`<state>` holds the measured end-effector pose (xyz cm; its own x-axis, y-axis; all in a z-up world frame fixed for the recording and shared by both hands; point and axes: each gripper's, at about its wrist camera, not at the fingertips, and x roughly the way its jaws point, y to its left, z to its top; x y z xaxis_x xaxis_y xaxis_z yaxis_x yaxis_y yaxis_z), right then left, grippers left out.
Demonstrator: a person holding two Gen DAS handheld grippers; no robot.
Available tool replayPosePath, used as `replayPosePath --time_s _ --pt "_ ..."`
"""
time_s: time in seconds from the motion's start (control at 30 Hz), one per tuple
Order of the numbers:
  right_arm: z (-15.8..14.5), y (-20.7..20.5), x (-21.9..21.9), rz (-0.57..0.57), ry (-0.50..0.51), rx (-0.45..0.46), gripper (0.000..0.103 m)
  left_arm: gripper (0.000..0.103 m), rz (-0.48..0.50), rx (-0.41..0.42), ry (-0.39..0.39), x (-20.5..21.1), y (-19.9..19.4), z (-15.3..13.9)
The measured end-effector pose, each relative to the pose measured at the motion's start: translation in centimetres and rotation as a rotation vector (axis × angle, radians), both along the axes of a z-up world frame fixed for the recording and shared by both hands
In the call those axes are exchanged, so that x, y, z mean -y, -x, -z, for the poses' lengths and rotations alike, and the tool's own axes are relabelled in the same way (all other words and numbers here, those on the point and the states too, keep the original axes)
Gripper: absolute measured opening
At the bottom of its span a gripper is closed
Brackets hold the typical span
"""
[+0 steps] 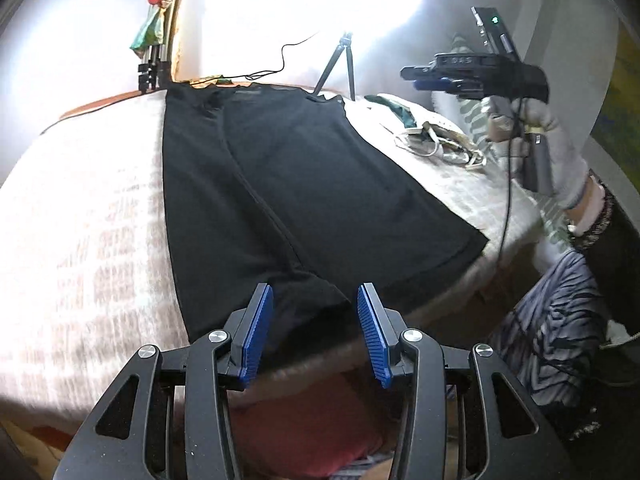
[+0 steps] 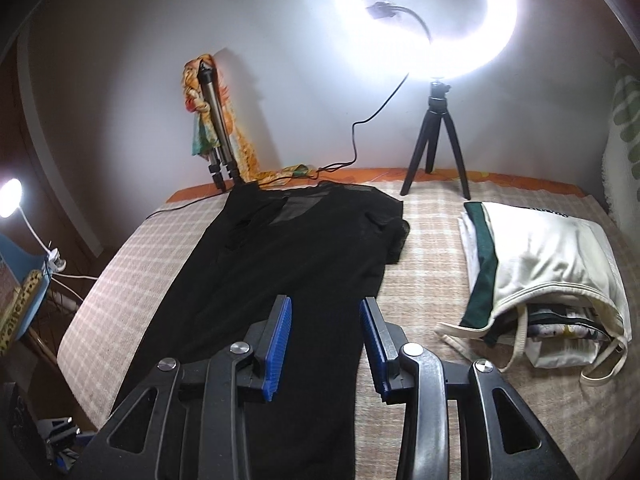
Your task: Fold small clothes
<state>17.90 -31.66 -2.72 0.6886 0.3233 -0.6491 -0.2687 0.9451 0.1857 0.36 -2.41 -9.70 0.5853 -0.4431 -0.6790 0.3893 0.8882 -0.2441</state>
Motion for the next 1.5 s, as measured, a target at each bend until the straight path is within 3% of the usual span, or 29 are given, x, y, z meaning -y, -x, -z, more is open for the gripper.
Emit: replayPosePath --time_s 0.3,0.43,0.57,0.67,0.87,1.03,1.17,1.37,1.5 --pt "-0.7 -0.8 3.3 0.036 -0.042 -0.009 0.043 0.043 0.065 -0.057 -0.031 1.8 -1.1 1.2" --pt "-1.0 -2.1 5.1 0.061 -0.097 -0.038 0.053 0.043 0.057 -0.009 -0.041 3.1 -0.4 -0.3" --pt "-1.2 -3.8 6.9 0.060 -0.142 -0.061 0.054 0.043 0.125 0.055 -0.041 6.9 0.2 -1.8" --pt "-1.0 -5.1 8.0 0.043 -0.170 -0.082 0.054 0.043 0.166 0.059 -0.046 10.4 -0.2 -2.0" --pt "-1.3 -6.6 10.1 0.069 -0.137 -0.076 0.063 0.043 0.269 0.057 -0.065 17.2 -1.0 -1.2" --pt "-1.8 -8.5 11.0 0.071 -0.114 -0.079 0.064 0.043 0.334 0.056 -0.103 20.9 -1.1 0.0" --pt "-2.2 -10.2 10.4 0.041 -0.092 -0.076 0.064 0.048 0.323 0.053 -0.138 22.7 -1.5 0.9" --pt "-2.0 -13.9 8.8 -0.001 -0.081 -0.091 0.064 0.048 0.281 0.036 -0.200 23.6 -2.3 2.2" --pt "-0.7 -16.7 7.2 -0.035 -0.084 -0.126 0.064 0.048 0.259 0.060 -0.193 23.2 -2.4 2.5"
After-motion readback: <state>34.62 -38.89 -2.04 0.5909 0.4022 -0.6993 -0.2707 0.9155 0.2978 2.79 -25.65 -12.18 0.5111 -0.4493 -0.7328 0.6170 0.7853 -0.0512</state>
